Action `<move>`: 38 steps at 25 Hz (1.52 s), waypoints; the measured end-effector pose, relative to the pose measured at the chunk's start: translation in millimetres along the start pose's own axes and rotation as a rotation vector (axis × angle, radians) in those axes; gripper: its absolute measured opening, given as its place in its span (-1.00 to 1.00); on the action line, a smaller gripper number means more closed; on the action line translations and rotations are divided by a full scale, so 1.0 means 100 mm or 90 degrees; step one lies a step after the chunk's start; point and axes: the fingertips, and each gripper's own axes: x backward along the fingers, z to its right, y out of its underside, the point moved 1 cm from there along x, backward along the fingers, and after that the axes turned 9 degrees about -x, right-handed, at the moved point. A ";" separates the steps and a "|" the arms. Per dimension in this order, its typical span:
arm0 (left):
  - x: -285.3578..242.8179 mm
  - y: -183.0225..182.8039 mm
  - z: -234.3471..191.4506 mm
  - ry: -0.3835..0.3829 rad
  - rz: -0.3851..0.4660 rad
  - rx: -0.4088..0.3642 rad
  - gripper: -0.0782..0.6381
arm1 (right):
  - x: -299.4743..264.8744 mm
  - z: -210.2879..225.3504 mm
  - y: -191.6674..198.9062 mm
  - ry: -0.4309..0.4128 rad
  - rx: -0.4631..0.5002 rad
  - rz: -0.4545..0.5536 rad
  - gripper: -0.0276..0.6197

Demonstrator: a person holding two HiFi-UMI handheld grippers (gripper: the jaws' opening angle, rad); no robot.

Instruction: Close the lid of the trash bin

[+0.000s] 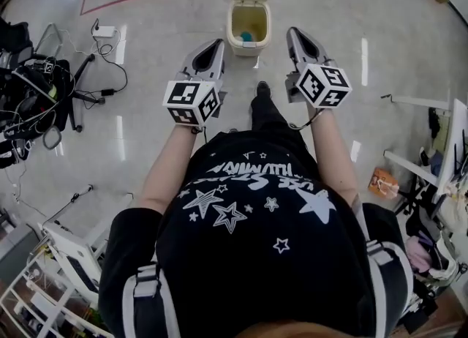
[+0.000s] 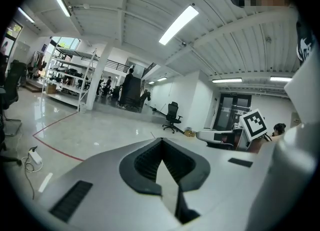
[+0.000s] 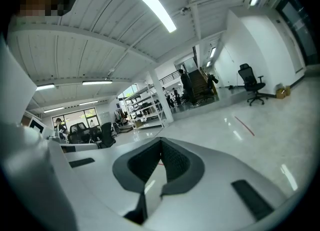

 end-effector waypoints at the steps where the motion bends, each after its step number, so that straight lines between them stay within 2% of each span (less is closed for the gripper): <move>1: -0.10 -0.01 -0.01 -0.004 -0.003 0.000 -0.75 | -0.08 0.08 -0.06 -0.003 -0.003 -0.003 -0.90; 6: -0.65 -0.11 -0.06 -0.022 -0.015 -0.004 -0.75 | -0.47 0.49 -0.38 -0.012 -0.015 -0.013 -0.90; 12: -1.11 -0.15 -0.10 -0.051 -0.026 -0.009 -0.75 | -0.79 0.89 -0.58 -0.028 -0.021 -0.029 -0.90; 19: -1.45 -0.17 -0.20 -0.086 -0.026 -0.006 -0.75 | -1.11 1.14 -0.71 -0.050 -0.019 -0.048 -0.90; 25: -1.60 -0.13 -0.34 -0.090 -0.033 -0.005 -0.75 | -1.36 1.19 -0.65 -0.046 -0.018 -0.073 -0.90; 31: -1.79 0.01 -0.65 -0.074 -0.049 0.016 -0.75 | -1.65 1.16 -0.60 -0.023 -0.004 -0.083 -0.90; 38: -2.23 0.00 -1.07 -0.019 -0.068 0.021 -0.75 | -2.05 1.26 -0.54 0.034 -0.008 -0.087 -0.90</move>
